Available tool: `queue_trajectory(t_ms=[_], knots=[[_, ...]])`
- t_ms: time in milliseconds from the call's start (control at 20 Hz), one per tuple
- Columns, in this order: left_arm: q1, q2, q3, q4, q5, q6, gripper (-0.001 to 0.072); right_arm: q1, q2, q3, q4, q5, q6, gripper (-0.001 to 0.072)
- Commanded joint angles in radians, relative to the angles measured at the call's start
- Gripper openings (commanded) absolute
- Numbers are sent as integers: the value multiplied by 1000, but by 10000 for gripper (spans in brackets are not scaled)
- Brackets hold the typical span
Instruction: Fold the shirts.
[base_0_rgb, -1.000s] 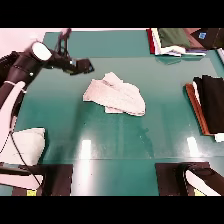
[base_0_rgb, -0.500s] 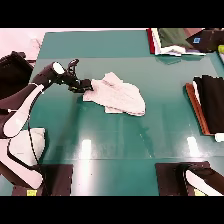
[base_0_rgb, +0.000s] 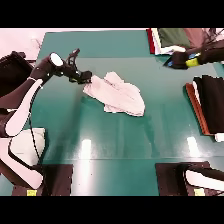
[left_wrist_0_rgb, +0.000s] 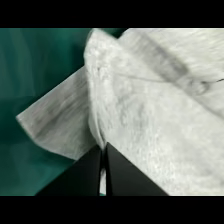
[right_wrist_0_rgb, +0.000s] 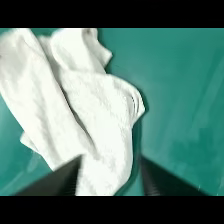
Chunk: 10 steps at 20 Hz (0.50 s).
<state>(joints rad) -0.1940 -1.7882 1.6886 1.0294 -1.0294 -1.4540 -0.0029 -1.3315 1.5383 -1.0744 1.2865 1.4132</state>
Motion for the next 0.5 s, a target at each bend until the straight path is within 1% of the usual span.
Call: queue_trajectory(t_ms=[0,250,450], knots=[[0,-1,116,0,-84,23,24,12,-206,0,10,35,0,502],[0,-2,145,-1,-115,22,24,55,-444,1,143,-107,0,500],[0,-2,145,-5,-117,13,24,103,-537,1,162,-172,0,479]])
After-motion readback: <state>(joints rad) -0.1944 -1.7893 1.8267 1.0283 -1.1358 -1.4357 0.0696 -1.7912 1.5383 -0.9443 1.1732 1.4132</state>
